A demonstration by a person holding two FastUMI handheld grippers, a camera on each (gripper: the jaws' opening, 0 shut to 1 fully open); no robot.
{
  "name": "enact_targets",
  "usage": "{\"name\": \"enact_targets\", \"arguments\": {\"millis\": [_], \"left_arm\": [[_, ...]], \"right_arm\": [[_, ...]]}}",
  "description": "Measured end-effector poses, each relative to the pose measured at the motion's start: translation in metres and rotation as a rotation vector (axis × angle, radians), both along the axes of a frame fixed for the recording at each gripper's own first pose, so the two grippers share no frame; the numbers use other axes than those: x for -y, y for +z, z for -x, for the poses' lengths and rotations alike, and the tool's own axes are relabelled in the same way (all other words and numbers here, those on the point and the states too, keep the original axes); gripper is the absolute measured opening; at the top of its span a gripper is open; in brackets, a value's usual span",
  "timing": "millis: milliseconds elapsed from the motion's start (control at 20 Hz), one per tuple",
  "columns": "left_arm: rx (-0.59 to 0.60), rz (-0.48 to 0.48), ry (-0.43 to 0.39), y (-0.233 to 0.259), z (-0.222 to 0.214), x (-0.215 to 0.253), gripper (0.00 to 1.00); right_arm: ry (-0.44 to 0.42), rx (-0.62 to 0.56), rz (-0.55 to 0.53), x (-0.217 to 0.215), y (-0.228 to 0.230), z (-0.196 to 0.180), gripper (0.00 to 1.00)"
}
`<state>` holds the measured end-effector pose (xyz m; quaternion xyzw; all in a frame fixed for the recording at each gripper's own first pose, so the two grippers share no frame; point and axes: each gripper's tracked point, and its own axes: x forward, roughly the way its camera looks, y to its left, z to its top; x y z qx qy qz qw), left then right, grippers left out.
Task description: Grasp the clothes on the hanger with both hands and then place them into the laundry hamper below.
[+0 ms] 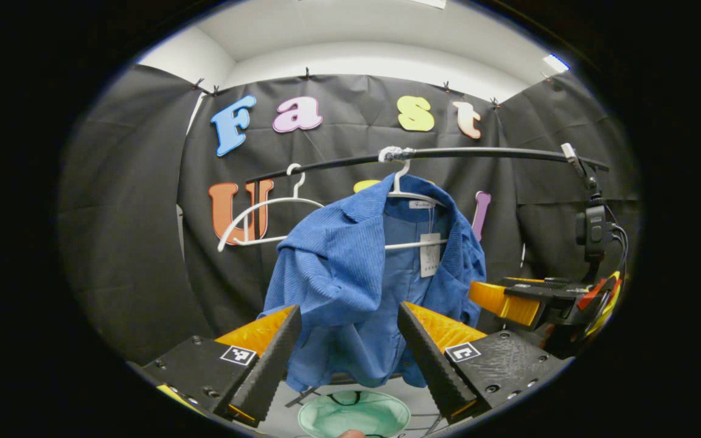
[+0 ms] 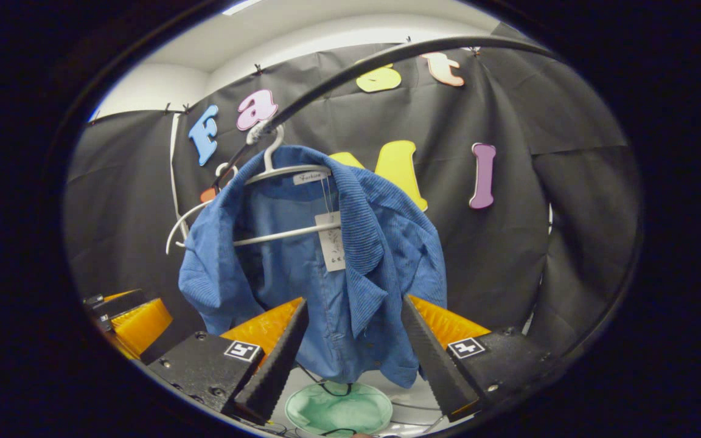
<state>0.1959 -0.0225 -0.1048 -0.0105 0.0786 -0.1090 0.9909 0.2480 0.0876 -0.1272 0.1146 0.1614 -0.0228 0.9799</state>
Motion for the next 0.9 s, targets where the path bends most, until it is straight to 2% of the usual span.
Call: {"name": "enact_targets", "arguments": {"millis": [50,100,300,450,600,650,700,900], "left_arm": [[-0.008,-0.009,0.007,-0.004,-0.01,0.004,0.97],[-0.016,-0.019,0.016,-0.008,-0.019,0.007,0.97],[-0.04,-0.067,0.048,-0.023,-0.051,0.017,0.98],[-0.05,-0.081,0.08,-0.027,-0.067,0.02,0.97],[-0.051,-0.093,0.114,-0.026,-0.083,0.021,0.97],[-0.048,-0.093,0.129,-0.025,-0.088,0.021,0.96],[-0.05,-0.091,0.133,-0.026,-0.093,0.022,0.97],[-0.075,-0.089,0.152,-0.033,-0.111,0.023,0.97]], "right_arm": [[0.007,-0.01,-0.002,0.003,-0.006,-0.01,0.93],[0.006,-0.021,-0.002,0.008,-0.011,-0.021,0.97],[0.023,-0.056,-0.045,0.016,-0.03,-0.055,0.97],[0.07,-0.082,-0.078,0.008,-0.043,-0.07,0.96],[0.08,-0.082,-0.085,0.009,-0.046,-0.085,0.96],[0.084,-0.084,-0.094,0.007,-0.047,-0.09,0.92],[0.094,-0.093,-0.106,0.007,-0.047,-0.097,0.95],[0.108,-0.114,-0.158,0.009,-0.055,-0.11,0.78]]}}
